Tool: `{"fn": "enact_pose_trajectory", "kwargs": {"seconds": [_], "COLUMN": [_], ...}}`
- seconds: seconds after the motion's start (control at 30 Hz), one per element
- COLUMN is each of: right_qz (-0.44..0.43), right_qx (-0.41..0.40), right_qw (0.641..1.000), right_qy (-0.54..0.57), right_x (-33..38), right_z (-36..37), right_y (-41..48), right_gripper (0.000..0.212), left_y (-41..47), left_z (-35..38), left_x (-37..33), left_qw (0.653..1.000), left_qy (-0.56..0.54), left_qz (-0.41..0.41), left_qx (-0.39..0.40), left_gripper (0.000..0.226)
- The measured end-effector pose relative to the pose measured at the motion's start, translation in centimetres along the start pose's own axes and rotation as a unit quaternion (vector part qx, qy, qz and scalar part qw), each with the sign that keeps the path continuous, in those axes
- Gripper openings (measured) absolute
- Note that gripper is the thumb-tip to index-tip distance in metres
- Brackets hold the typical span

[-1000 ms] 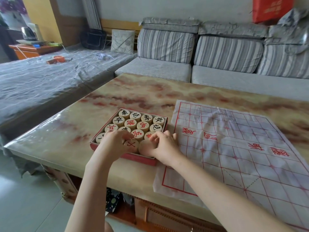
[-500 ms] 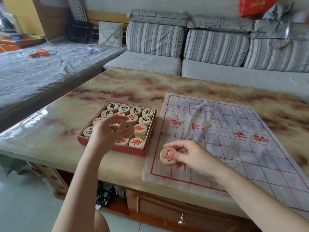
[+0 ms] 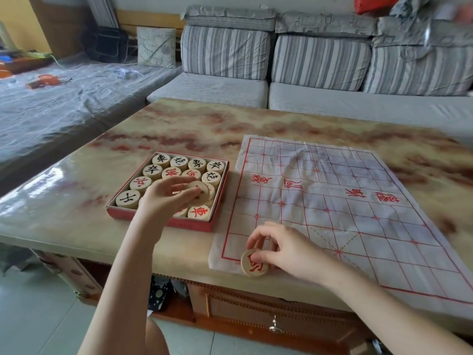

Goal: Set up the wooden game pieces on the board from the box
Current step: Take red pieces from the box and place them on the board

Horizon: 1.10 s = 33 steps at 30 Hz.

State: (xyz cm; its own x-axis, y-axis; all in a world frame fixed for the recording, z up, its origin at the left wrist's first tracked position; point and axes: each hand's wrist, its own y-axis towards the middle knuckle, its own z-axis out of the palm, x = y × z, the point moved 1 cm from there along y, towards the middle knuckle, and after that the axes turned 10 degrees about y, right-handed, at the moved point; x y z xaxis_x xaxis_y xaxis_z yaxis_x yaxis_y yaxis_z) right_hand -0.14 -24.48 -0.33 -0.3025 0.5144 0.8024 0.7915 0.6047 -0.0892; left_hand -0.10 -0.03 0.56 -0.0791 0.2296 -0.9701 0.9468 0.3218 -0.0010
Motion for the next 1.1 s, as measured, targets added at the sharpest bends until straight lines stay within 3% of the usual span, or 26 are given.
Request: {"fn": "enact_pose_trajectory", "kwargs": {"seconds": [0.13,0.47,0.53,0.6,0.67,0.8,0.9,1.1], "right_qz": [0.012,0.001,-0.021,-0.037,-0.059,-0.078,-0.025,0.065], "right_qx": [-0.023,-0.096,-0.127,-0.110,-0.089,-0.157,-0.148,-0.123], "right_qw": [1.000,0.995,0.989,0.982,0.990,0.985,0.989,0.990], "right_qy": [0.013,0.017,0.067,0.150,0.094,0.004,-0.008,0.005], "right_x": [-0.3,-0.7,-0.4,0.1,0.4,0.2,-1.4,-4.8], "right_z": [0.4,0.4,-0.6,-1.9,-3.0,-4.5,-5.3,-4.9], "right_y": [0.1,0.3,0.2,-0.2,-0.9,-2.7,-4.7,-9.0], "right_gripper": [0.007,0.003,0.013,0.039,0.060,0.051,0.055,0.049], "left_y": [-0.5,-1.1,-1.4,-2.1,-3.0,-4.7,-5.1,-2.6], "left_z": [1.5,4.1,4.8,6.2,8.0,11.4,11.8,5.8], "left_x": [-0.4,-0.8,-1.0,-1.4,-2.0,-2.8,-3.0,-3.2], "left_qw": [0.998,0.996,0.996,0.995,0.992,0.986,0.982,0.983], "left_qy": [-0.041,-0.017,-0.018,-0.019,-0.040,-0.057,-0.044,0.152], "left_qz": [-0.004,-0.005,-0.004,0.000,0.003,0.000,0.014,0.100], "left_qx": [0.046,0.082,0.092,0.100,0.117,0.157,0.185,0.023], "left_gripper": [0.019,0.021,0.026,0.028,0.032,0.041,0.039,0.020]}}
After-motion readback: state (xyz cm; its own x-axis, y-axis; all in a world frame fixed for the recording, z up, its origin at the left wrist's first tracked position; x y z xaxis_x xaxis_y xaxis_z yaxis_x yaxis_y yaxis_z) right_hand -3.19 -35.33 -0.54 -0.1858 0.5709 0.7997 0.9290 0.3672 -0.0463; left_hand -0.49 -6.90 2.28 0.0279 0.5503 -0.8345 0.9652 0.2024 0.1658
